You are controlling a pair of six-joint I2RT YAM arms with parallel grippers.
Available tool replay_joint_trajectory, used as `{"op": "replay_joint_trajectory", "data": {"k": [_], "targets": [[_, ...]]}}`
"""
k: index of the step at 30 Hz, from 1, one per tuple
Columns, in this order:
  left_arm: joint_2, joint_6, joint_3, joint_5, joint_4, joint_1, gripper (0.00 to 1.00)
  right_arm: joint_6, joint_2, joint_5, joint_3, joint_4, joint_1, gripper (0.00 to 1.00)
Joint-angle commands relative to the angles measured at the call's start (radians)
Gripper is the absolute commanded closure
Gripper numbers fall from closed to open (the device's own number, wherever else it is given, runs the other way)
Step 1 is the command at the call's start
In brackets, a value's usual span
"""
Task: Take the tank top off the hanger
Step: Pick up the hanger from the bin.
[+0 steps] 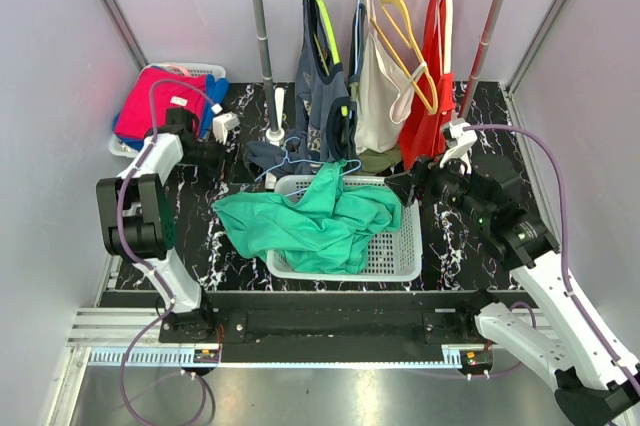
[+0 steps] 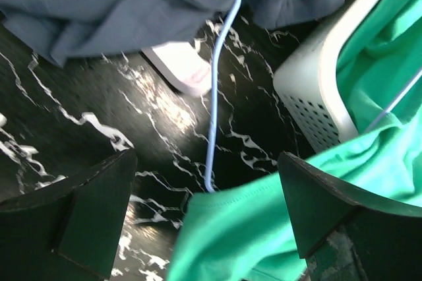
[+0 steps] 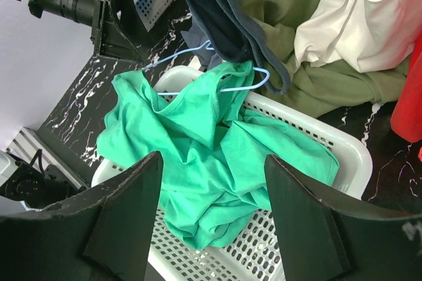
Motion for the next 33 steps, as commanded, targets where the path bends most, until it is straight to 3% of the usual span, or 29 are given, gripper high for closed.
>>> {"op": "replay_joint_trajectory", "data": {"k": [1, 4, 8, 14, 19, 27, 33], "targets": [[0.039, 0.003, 0.029, 0.054, 0.092, -0.001, 0.08, 0.015, 0.018, 0.01, 0.044, 0.021, 0.008, 0.28], [0.086, 0.014, 0.022, 0.059, 0.102, -0.003, 0.09, 0.014, 0.032, 0.008, 0.058, 0.015, 0.008, 0.29], [0.097, -0.009, -0.004, 0.085, 0.16, -0.009, 0.23, 0.012, 0.038, 0.007, 0.07, 0.01, 0.006, 0.29], [0.099, -0.035, 0.004, 0.097, 0.182, -0.035, 0.3, 0.012, 0.036, 0.01, 0.07, 0.009, 0.006, 0.29], [0.085, -0.036, -0.024, 0.108, 0.182, -0.065, 0.6, 0.018, 0.022, 0.022, 0.064, 0.003, 0.006, 0.3], [0.061, -0.033, -0.073, 0.091, 0.182, -0.085, 0.74, 0.018, -0.019, 0.042, 0.061, -0.019, 0.008, 0.3], [-0.014, -0.049, -0.053, 0.071, 0.176, -0.089, 0.97, 0.024, -0.042, 0.045, 0.052, -0.022, 0.006, 0.31]]}}
